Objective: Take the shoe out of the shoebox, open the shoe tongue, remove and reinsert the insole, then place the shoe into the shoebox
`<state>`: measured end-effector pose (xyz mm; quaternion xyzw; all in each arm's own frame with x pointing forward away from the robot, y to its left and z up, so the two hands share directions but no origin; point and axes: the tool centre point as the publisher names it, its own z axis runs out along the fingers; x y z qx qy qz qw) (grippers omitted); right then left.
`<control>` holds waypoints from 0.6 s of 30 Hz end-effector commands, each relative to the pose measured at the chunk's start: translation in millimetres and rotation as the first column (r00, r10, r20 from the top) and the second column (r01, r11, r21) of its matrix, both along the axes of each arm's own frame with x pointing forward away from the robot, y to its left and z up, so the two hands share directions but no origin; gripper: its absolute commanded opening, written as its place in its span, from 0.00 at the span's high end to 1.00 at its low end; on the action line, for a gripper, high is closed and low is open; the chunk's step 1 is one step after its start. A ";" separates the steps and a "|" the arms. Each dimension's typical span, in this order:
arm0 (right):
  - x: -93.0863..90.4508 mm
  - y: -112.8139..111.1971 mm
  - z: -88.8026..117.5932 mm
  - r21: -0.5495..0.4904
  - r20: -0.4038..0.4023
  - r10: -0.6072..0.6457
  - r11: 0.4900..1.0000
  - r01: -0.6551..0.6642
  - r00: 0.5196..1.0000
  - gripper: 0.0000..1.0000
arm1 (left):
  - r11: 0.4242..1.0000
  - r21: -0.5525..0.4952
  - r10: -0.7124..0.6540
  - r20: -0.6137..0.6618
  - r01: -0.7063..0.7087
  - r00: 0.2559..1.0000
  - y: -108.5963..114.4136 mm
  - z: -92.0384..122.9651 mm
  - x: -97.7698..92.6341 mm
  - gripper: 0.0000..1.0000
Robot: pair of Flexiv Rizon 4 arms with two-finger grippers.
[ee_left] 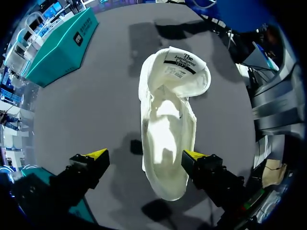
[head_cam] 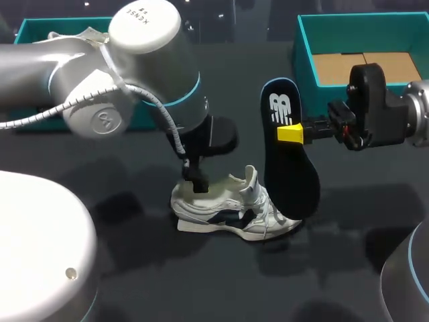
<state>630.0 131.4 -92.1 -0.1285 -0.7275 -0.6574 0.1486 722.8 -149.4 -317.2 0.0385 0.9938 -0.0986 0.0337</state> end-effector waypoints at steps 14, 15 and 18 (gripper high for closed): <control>-0.7 1.2 -0.3 -0.002 -0.001 -0.002 1.000 0.002 1.000 1.00 | 0.999 0.020 0.027 -0.012 -0.026 1.000 -36.3 -50.3 13.4 0.04; -0.7 1.2 -0.3 -0.002 -0.001 -0.002 1.000 0.002 1.000 1.00 | 0.999 0.020 0.027 -0.013 -0.027 1.000 -37.2 -52.0 13.6 0.07; -0.7 1.2 -0.3 -0.002 -0.001 -0.002 1.000 0.002 1.000 1.00 | 0.999 0.025 0.025 -0.022 -0.025 0.999 -39.6 -56.5 12.7 0.12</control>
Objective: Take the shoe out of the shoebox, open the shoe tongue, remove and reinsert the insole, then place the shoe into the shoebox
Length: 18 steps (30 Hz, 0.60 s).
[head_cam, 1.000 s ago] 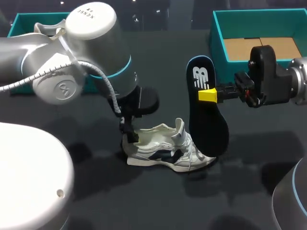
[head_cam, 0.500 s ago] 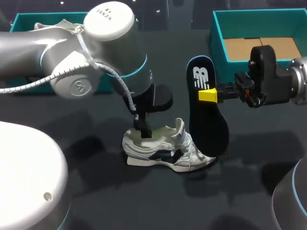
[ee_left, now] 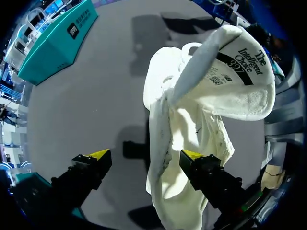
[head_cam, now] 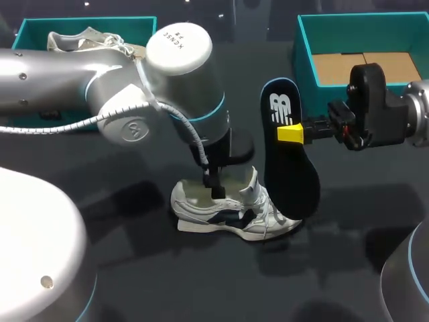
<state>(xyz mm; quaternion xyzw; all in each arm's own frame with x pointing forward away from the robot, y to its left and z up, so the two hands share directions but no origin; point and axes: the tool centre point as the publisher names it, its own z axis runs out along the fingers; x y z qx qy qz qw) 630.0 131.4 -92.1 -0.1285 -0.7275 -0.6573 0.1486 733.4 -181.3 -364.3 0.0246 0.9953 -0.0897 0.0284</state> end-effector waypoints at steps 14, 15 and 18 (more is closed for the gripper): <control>-0.7 1.2 -0.3 -0.002 -0.001 -0.002 1.000 0.002 1.000 1.00 | 0.999 0.030 -0.024 -0.048 0.026 0.999 -6.1 -18.5 -7.7 1.00; -0.7 1.2 -0.3 -0.002 -0.001 -0.002 1.000 0.002 1.000 1.00 | 0.999 0.030 -0.026 -0.051 0.028 0.998 -5.3 -18.6 -8.0 1.00; -0.7 1.2 -0.3 -0.002 -0.001 -0.002 1.000 0.002 1.000 1.00 | 0.999 0.031 -0.033 -0.061 0.035 0.998 -3.1 -18.4 -9.0 1.00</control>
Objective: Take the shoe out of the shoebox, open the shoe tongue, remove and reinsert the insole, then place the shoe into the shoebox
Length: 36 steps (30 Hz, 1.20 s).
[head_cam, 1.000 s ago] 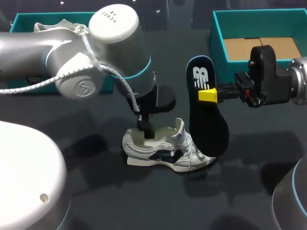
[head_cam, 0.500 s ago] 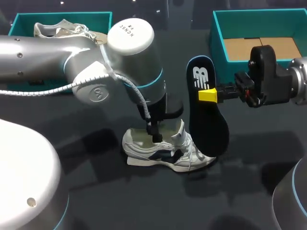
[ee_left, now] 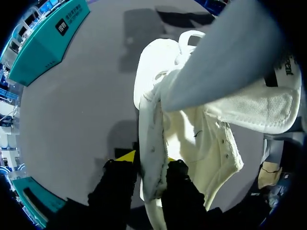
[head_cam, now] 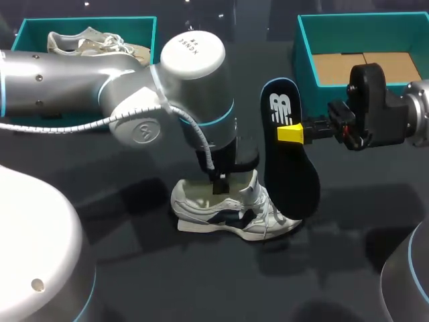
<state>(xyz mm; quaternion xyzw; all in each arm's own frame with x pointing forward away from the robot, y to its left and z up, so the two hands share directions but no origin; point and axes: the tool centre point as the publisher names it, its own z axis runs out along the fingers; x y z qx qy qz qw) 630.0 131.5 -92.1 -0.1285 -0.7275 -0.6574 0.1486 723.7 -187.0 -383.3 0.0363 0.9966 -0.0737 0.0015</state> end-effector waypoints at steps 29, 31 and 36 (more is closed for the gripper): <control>-0.7 1.2 -0.3 -0.002 -0.001 -0.002 1.000 0.002 1.000 1.00 | 0.976 0.000 -0.215 -0.145 0.217 0.966 1.3 26.6 2.9 1.00; -0.7 1.2 -0.3 -0.002 -0.001 -0.002 1.000 0.002 1.000 1.00 | 0.960 -0.036 -0.280 -0.158 0.278 0.947 3.7 36.7 5.7 1.00; -0.7 1.2 -0.3 -0.002 -0.001 -0.002 1.000 0.002 1.000 1.00 | 0.848 -0.052 -0.526 -0.197 0.527 0.827 2.8 55.3 5.8 1.00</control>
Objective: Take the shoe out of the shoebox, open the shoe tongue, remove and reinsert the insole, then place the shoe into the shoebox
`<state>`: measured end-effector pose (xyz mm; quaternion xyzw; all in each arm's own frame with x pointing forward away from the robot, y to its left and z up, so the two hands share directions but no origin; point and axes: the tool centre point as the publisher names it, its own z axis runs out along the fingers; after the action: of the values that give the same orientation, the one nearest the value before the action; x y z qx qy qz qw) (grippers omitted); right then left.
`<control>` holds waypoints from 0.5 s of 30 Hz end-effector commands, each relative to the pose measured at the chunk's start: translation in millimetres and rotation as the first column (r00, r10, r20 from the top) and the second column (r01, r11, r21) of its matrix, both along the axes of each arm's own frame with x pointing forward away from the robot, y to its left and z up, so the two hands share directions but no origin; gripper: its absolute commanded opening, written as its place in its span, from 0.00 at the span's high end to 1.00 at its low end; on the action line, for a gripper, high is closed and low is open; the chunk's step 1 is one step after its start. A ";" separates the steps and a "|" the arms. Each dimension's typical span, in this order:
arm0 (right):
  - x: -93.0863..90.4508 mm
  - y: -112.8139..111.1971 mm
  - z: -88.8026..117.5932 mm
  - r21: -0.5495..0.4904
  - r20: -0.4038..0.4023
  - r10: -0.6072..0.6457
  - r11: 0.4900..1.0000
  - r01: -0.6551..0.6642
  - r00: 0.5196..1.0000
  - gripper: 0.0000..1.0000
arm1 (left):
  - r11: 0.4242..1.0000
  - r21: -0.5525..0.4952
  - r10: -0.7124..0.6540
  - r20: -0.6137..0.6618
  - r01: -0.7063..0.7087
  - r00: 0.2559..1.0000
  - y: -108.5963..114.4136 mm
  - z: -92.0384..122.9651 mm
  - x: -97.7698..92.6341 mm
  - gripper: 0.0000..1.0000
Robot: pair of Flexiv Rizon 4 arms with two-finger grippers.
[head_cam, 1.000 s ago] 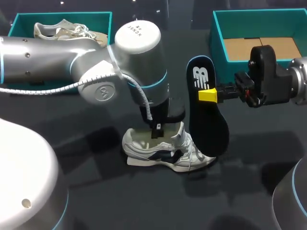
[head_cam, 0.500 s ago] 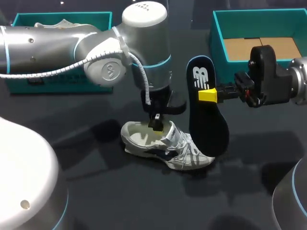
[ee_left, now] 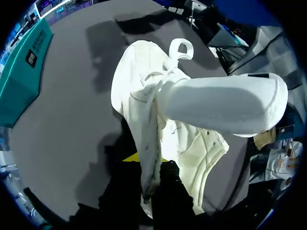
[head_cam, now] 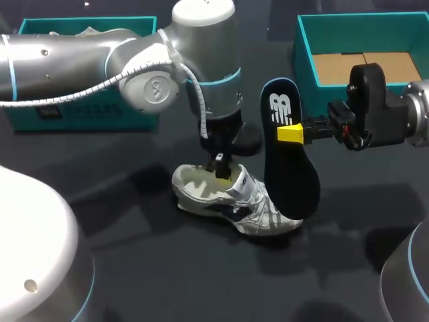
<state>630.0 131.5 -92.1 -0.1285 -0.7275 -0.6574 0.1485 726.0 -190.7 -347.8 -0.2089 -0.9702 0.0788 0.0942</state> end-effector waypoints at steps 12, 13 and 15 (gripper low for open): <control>-0.7 1.2 -0.3 -0.002 -0.001 -0.002 1.000 0.002 1.000 1.00 | 0.941 0.041 -0.339 0.100 0.337 0.935 5.7 36.7 -5.3 1.00; -0.7 1.2 -0.3 -0.002 -0.001 -0.002 1.000 0.002 1.000 1.00 | 0.941 0.041 -0.339 0.100 0.337 0.935 5.7 36.7 -5.3 1.00; -0.7 1.2 -0.3 -0.002 -0.001 -0.002 1.000 0.002 1.000 1.00 | 0.941 0.041 -0.339 0.100 0.337 0.935 5.7 36.7 -5.3 1.00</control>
<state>630.0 131.5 -92.1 -0.1285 -0.7275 -0.6574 0.1486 721.4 -187.9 -313.3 -0.3747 -0.9244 0.0378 0.0595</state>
